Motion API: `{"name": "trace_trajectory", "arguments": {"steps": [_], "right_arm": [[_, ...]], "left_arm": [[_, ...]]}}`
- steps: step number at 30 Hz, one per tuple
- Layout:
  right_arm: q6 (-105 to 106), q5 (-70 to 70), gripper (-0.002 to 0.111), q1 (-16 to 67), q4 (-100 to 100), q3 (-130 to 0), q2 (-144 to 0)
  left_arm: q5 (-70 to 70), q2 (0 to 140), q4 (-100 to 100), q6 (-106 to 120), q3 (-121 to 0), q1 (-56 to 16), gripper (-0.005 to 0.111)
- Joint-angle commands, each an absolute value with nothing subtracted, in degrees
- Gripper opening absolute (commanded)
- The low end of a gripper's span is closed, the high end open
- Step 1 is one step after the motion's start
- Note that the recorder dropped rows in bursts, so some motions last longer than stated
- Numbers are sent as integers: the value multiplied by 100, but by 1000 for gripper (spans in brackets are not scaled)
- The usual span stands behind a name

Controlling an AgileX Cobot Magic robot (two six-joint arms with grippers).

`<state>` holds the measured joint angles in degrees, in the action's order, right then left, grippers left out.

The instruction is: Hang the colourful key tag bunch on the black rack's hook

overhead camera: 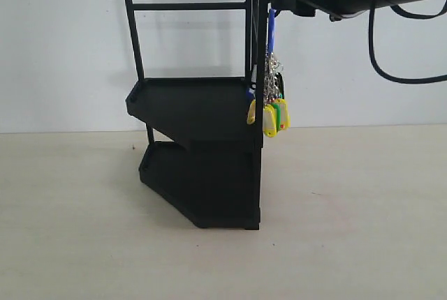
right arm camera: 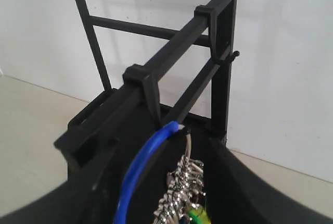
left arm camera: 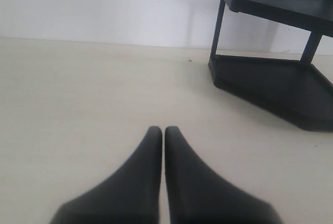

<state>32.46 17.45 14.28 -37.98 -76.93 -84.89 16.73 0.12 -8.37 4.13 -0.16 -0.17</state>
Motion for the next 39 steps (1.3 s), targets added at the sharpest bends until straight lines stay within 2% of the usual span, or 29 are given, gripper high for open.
{"name": "trace_trajectory", "arguments": {"steps": [1,5,13,15,17,18,23,32,39], "right_arm": [[3187,1751,46,1421,-3758,-7711,-8332],[2881,1884,46,1421,-3351,-7555,-8062],[2490,1552,45,1421,-3129,-6257,-6773],[2228,1743,31,1421,-3129,-5958,-6281],[2111,1935,8,1421,-3129,-5656,-5777],[1926,1963,0,1421,-3129,-5478,-5512],[1442,2412,0,1421,-3129,-4856,-4571],[1432,4681,0,1431,-3129,-4731,-3839],[1432,4920,0,1431,-3129,-4731,-3750]], "left_arm": [[1628,0,-809,433,0,-4,4],[1628,0,-809,433,0,-4,4],[1628,0,-809,433,0,-4,4],[1628,0,-809,433,0,-4,4],[1628,0,-809,433,0,-4,4],[1628,0,-809,433,0,-4,4],[1628,0,-809,433,0,-4,4],[1628,0,-809,433,0,-4,4],[1628,0,-809,433,0,-4,4]]}}
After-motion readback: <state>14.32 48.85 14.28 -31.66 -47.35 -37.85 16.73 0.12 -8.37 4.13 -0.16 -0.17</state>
